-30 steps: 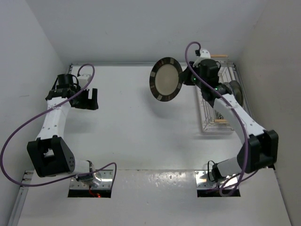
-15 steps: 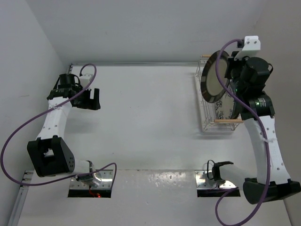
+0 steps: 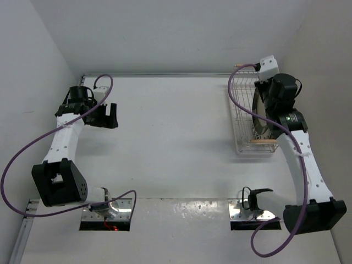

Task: Load the plates into the dish rack

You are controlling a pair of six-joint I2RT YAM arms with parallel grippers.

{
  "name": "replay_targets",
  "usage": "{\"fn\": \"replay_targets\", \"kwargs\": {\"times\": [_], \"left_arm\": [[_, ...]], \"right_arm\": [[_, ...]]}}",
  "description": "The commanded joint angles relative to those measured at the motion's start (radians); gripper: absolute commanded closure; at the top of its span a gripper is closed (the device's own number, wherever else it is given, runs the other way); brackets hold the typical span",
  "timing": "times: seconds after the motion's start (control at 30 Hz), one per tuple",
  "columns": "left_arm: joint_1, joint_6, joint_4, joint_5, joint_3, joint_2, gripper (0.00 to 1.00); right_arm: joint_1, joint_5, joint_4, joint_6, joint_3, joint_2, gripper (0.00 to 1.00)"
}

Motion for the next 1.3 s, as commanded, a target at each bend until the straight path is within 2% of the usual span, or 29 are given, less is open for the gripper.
{"fn": "replay_targets", "kwargs": {"times": [0.0, 0.37, 0.63, 0.93, 0.97, 1.07, 1.17, 1.27], "left_arm": [[-0.007, -0.003, 0.016, 0.023, 0.015, -0.020, 0.08], [-0.007, -0.003, 0.016, 0.023, 0.015, -0.020, 0.08], [-0.007, -0.003, 0.016, 0.023, 0.024, -0.011, 0.08], [-0.007, -0.003, 0.016, 0.014, 0.024, 0.007, 0.08], [-0.007, -0.003, 0.016, 0.014, 0.024, 0.007, 0.08], [-0.007, -0.003, 0.016, 0.014, 0.024, 0.007, 0.08], [-0.007, -0.003, 0.016, 0.014, 0.024, 0.007, 0.08], [-0.007, -0.003, 0.016, 0.014, 0.024, 0.007, 0.08]], "right_arm": [[-0.014, 0.012, 0.217, -0.082, 0.018, -0.006, 1.00], [-0.048, -0.047, 0.268, -0.082, -0.176, -0.006, 1.00], [-0.050, -0.048, 0.297, -0.104, -0.259, 0.000, 1.00], [-0.048, -0.031, 0.291, -0.029, -0.292, 0.034, 1.00], [-0.045, -0.018, 0.289, -0.021, -0.295, 0.039, 0.97], [-0.045, -0.005, 0.271, 0.000, -0.293, 0.040, 0.72], [-0.043, -0.005, 0.262, 0.006, -0.281, 0.040, 0.63], [-0.048, -0.002, 0.257, 0.005, -0.263, 0.037, 0.60]]}}
